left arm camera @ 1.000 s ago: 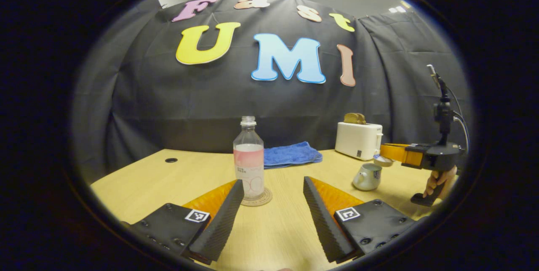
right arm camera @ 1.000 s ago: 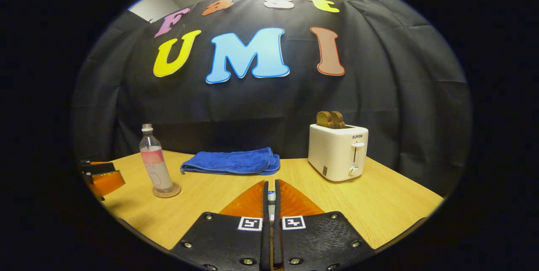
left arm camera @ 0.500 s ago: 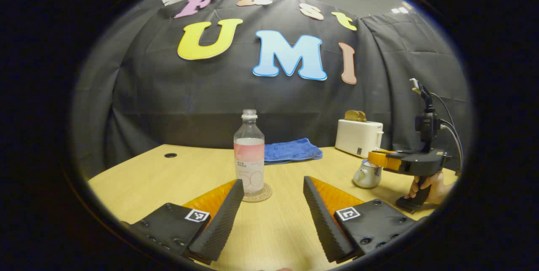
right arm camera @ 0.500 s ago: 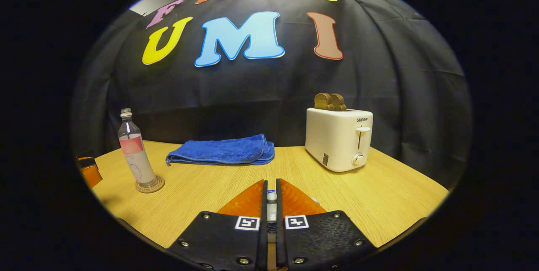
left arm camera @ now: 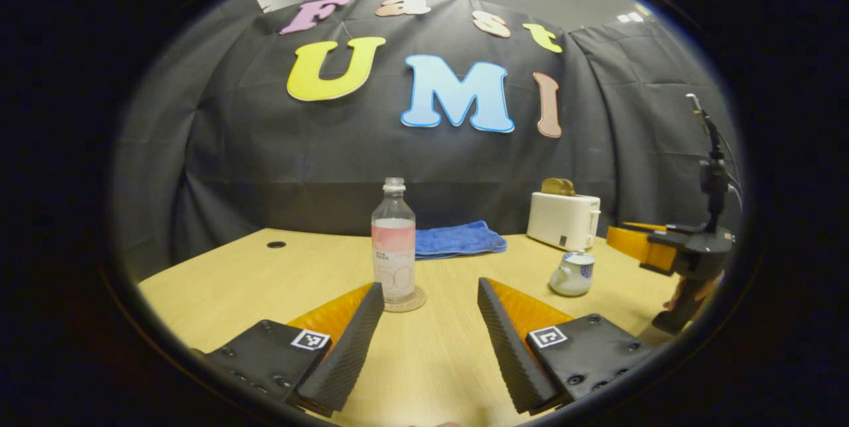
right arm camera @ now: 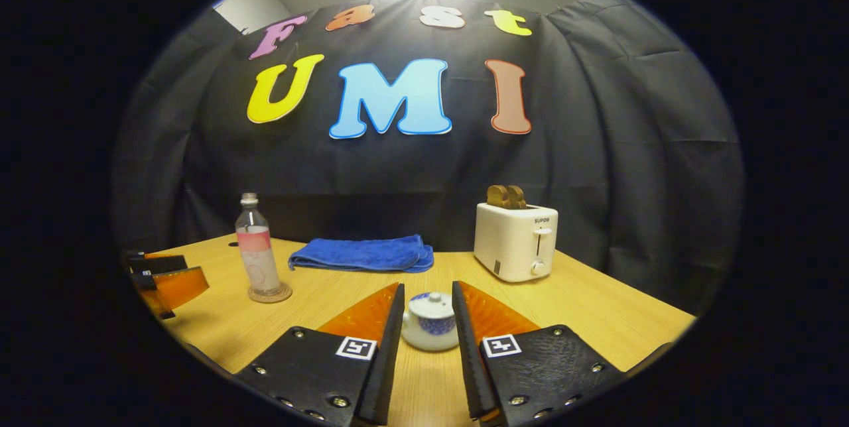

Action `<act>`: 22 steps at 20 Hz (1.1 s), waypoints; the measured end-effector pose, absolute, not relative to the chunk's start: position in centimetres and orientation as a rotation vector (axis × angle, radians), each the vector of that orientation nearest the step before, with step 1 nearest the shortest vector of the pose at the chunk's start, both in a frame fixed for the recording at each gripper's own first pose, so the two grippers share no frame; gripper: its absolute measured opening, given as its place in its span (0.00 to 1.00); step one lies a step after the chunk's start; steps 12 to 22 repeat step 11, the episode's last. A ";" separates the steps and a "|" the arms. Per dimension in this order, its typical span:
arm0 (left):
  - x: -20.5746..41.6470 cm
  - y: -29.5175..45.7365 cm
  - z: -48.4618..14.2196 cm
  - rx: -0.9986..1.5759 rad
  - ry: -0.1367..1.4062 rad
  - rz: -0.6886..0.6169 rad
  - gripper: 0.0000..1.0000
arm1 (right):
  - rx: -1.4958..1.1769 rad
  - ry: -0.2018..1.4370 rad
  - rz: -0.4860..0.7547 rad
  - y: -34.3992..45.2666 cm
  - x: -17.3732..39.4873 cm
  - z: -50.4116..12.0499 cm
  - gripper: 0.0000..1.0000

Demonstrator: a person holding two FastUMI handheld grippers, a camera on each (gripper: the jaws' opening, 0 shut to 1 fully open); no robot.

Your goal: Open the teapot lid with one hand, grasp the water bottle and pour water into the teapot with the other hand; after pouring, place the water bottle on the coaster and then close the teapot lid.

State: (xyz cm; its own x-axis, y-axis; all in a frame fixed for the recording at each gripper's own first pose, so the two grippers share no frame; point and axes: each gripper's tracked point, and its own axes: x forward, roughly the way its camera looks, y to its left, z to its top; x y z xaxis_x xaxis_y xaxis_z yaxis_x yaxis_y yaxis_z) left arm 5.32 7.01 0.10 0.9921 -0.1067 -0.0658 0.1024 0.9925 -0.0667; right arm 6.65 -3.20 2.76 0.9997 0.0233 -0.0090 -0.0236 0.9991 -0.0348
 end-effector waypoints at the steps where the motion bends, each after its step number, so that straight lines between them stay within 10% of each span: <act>1: 4.6 6.9 -0.1 -0.066 0.062 -0.080 0.98 | -0.043 0.012 0.022 -2.8 5.3 2.0 0.44; 11: -1.4 2.7 0.1 0.005 0.005 -0.026 0.98 | 0.007 0.018 0.025 -0.5 -0.7 0.2 0.79; 22: -1.4 2.7 0.1 0.005 0.005 -0.026 0.98 | 0.007 0.018 0.025 -0.5 -0.7 0.2 0.79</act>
